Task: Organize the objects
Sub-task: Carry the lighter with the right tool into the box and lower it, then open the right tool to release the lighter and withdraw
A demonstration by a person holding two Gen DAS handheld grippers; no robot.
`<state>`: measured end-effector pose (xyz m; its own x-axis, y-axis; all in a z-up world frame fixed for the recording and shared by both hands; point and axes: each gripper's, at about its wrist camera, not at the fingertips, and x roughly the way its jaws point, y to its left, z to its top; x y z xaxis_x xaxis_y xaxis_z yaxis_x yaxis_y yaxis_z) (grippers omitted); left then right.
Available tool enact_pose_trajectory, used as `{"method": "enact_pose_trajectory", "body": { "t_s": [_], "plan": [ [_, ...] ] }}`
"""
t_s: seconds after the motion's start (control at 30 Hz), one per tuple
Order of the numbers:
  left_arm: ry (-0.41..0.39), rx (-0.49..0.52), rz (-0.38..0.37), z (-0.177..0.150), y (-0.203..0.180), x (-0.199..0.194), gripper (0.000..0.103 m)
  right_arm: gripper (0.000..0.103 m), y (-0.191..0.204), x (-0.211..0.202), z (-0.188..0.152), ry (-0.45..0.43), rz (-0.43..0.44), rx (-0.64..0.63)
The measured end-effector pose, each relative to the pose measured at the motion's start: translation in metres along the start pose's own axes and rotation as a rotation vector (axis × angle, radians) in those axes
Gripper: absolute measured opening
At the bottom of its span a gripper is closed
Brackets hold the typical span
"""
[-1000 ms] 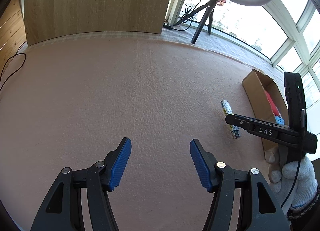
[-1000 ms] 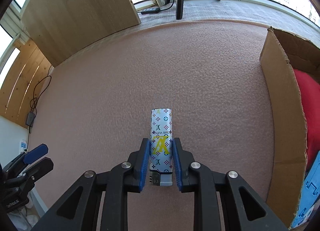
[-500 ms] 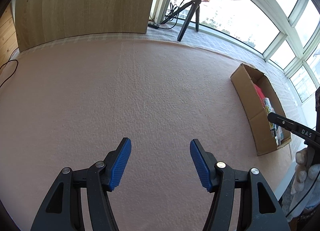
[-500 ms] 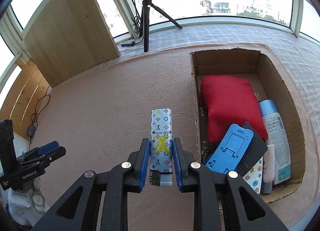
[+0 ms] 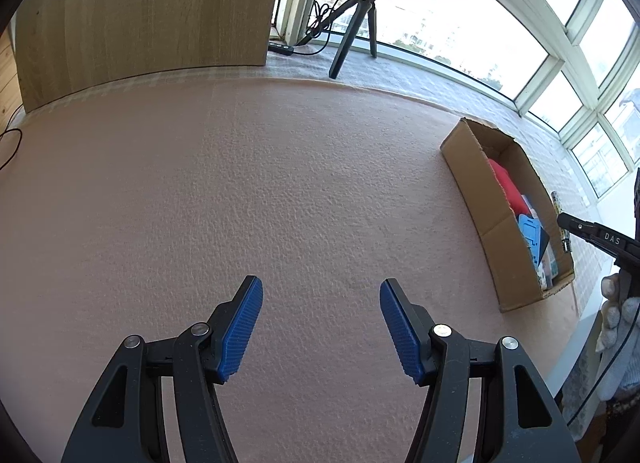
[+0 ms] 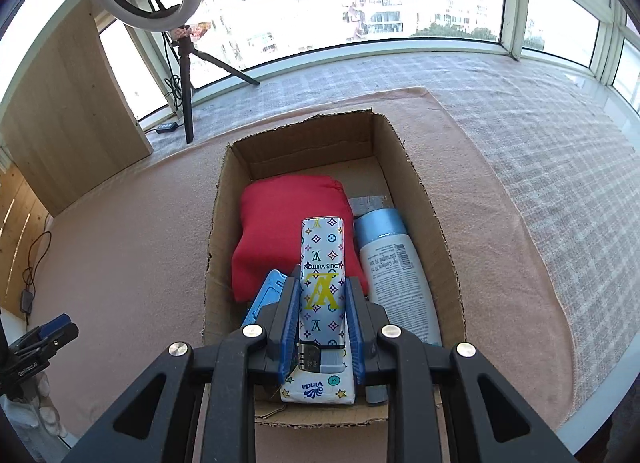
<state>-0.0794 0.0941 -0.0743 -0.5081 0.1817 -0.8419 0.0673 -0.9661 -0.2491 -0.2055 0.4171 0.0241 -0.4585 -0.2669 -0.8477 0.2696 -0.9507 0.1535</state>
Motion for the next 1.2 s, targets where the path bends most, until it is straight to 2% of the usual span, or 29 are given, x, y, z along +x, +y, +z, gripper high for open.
{"method": "enact_pose_trajectory", "body": {
  "t_s": [0.37, 0.5, 0.57, 1.03, 1.2],
  "plan": [
    [-0.007, 0.007, 0.009, 0.000, -0.006, -0.001, 0.065, 0.021, -0.019, 0.016, 0.012, 0.009, -0.039, 0.006],
    [-0.012, 0.004, 0.013, 0.000, -0.003, -0.003, 0.065, 0.031, -0.019, 0.014, 0.014, -0.005, -0.042, 0.018],
    [-0.014, 0.003, 0.014, 0.000, -0.002, -0.005, 0.065, 0.032, -0.017, 0.012, 0.016, -0.009, -0.043, 0.016],
    [-0.023, 0.000, 0.023, -0.002, 0.017, -0.013, 0.065, 0.048, 0.021, 0.000, 0.008, -0.018, 0.009, -0.003],
    [-0.037, -0.005, 0.035, -0.002, 0.027, -0.022, 0.069, 0.052, 0.048, -0.006, -0.001, -0.027, 0.038, -0.001]
  ]
}}
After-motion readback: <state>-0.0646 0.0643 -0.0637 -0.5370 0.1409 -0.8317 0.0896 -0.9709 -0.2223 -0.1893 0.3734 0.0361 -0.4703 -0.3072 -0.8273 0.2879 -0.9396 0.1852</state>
